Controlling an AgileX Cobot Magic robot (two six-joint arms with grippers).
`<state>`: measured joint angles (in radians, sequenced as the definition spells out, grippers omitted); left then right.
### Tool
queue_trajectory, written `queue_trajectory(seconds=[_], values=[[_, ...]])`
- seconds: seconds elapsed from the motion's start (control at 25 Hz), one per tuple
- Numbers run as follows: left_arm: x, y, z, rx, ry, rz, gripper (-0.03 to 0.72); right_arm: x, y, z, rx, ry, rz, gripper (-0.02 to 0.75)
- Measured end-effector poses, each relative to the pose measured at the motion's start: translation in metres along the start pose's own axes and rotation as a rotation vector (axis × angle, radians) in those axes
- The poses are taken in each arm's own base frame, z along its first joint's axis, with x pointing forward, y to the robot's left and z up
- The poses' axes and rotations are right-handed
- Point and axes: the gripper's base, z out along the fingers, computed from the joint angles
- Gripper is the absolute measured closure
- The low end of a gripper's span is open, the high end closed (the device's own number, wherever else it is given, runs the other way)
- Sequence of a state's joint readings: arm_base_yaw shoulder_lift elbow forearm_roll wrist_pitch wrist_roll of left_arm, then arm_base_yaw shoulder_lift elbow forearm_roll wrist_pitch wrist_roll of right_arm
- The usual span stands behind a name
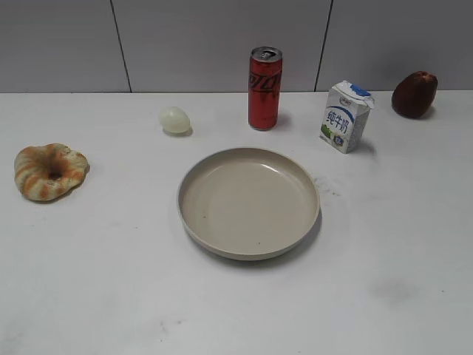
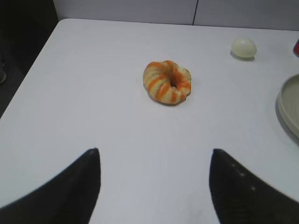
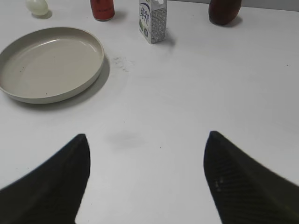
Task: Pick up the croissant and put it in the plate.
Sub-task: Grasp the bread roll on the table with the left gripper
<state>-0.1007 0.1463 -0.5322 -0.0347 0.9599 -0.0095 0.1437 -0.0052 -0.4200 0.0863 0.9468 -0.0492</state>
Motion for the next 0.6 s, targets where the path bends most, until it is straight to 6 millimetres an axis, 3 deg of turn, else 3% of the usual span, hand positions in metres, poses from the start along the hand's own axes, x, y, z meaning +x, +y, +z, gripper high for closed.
queue_trajectory(seconds=[0.24, 0.4, 0.6], values=[[-0.050, 0.001, 0.051, -0.007, 0.021, -0.006, 0.137, 0.000, 0.000, 0.000, 0.000, 0.000, 0.000, 0.167], [-0.074, 0.002, 0.102, -0.015, 0.139, -0.008, 0.128, 0.000, 0.000, 0.000, 0.000, 0.000, 0.000, 0.167], [-0.090, 0.004, 0.177, -0.024, 0.354, 0.011, 0.057, 0.000, 0.000, 0.000, 0.000, 0.000, 0.000, 0.167]])
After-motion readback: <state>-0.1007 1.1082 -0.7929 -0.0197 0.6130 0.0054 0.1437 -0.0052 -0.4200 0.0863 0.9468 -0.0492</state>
